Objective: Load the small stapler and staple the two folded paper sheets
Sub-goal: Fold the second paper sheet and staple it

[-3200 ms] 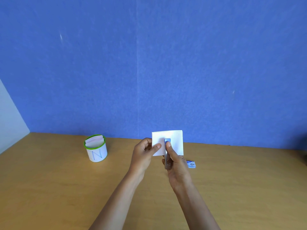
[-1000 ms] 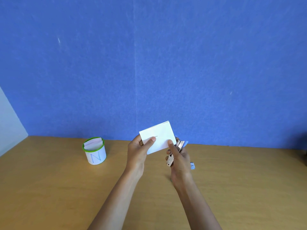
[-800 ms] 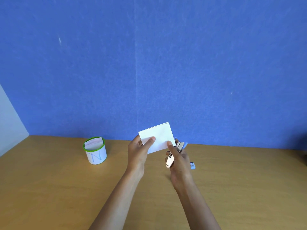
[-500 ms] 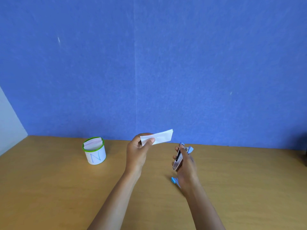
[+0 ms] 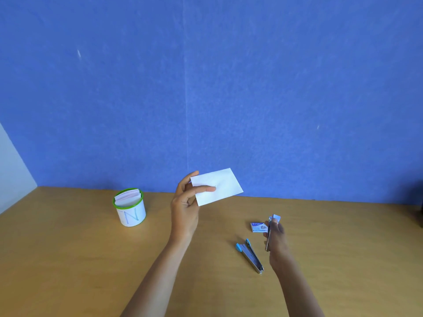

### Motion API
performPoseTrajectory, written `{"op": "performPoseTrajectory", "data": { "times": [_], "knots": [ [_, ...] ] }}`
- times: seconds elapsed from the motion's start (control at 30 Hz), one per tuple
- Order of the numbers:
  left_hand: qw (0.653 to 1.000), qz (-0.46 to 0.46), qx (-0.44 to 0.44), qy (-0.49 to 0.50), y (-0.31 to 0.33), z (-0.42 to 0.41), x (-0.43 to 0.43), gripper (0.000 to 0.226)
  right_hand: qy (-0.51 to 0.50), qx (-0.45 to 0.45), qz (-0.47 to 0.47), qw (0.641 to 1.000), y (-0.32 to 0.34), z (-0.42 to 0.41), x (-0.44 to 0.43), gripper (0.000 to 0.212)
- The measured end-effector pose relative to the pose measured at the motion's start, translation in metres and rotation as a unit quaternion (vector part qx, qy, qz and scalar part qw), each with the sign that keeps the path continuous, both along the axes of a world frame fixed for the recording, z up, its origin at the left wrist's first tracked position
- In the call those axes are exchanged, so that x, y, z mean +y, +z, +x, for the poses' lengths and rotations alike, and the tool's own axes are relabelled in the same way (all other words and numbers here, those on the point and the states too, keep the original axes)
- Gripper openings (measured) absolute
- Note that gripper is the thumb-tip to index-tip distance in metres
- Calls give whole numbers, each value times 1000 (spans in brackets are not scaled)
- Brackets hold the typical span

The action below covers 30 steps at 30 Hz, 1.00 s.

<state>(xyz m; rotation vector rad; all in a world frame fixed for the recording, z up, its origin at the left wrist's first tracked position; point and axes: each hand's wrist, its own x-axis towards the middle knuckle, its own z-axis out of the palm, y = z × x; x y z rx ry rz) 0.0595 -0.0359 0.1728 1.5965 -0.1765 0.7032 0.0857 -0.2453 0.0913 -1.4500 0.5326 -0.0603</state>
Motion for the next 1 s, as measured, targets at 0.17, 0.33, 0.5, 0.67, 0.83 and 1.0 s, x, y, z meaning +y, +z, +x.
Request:
{"op": "performPoseTrajectory", "data": {
  "times": [0.17,0.33,0.5,0.67,0.83,1.0],
  "knots": [
    [1000,-24,7,-10,0,-1,0,54,-10,-29,-232,972,-25,0,-14,17],
    [996,-77,17,-50,3,-2,1,50,15,-39,-405,913,-42,-16,-25,33],
    [996,-71,3,-61,6,-4,1,48,37,-4,-466,884,-48,-21,-27,43],
    [993,-80,0,-92,11,-3,1,45,47,24,-512,857,-53,-19,-27,43],
    [985,-115,2,-128,15,-2,4,40,59,39,-543,836,-58,-17,-29,43],
    [979,-155,5,-132,19,0,4,38,60,41,-548,834,-63,-19,-30,42]
  ]
}}
